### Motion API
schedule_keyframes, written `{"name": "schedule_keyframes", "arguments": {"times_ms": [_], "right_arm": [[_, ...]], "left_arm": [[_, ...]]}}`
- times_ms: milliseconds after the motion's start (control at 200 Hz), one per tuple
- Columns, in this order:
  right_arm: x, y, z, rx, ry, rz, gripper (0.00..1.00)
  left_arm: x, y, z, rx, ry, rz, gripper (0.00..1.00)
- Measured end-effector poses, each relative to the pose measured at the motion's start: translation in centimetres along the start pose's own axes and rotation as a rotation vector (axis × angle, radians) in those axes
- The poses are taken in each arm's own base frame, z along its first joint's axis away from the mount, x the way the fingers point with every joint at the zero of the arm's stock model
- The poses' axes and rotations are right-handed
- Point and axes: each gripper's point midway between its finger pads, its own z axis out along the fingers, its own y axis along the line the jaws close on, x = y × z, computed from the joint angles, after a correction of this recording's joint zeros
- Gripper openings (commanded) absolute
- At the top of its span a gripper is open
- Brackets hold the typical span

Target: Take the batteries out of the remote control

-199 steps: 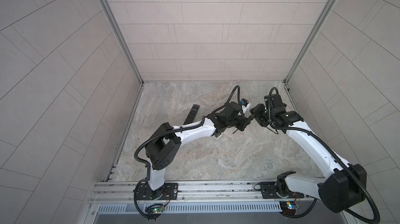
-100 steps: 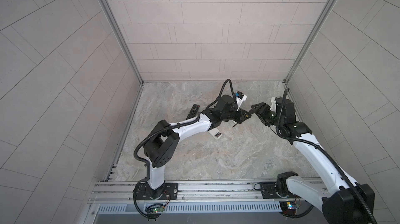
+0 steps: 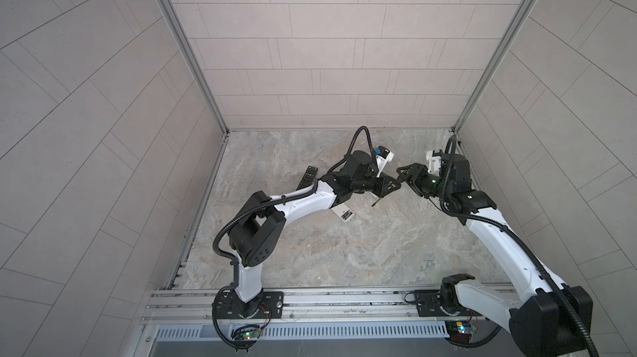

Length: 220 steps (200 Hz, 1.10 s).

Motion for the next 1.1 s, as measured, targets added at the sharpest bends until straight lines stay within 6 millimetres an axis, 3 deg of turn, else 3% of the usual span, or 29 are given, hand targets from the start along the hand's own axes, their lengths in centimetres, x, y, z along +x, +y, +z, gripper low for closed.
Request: {"name": "schedule_keyframes", "arguments": {"times_ms": [565,711,926,1101], "right_arm": [[0.8,0.2,-0.2,-0.058,0.119,-0.021,0.32],[1.0,0.2,-0.2,-0.062,0.144,-0.021,0.20],[1.4,-0.3,0.1,-0.051,0.171,-0.021,0.16],[0.6,-0.3,0.1,-0.051,0.135,-0.045,0.16]], "left_arm": [[0.0,-1.4,-0.5,0.060,0.017,0.018,0.00],[0.3,-1.4,-0.5,0.063,0.031,0.023,0.00],[0.8,-1.1,-0.7,0.040,0.054,0.041,0.34],[-0.8,-0.6,-3.5,-0.034,0.024,0.041,0.45]]}}
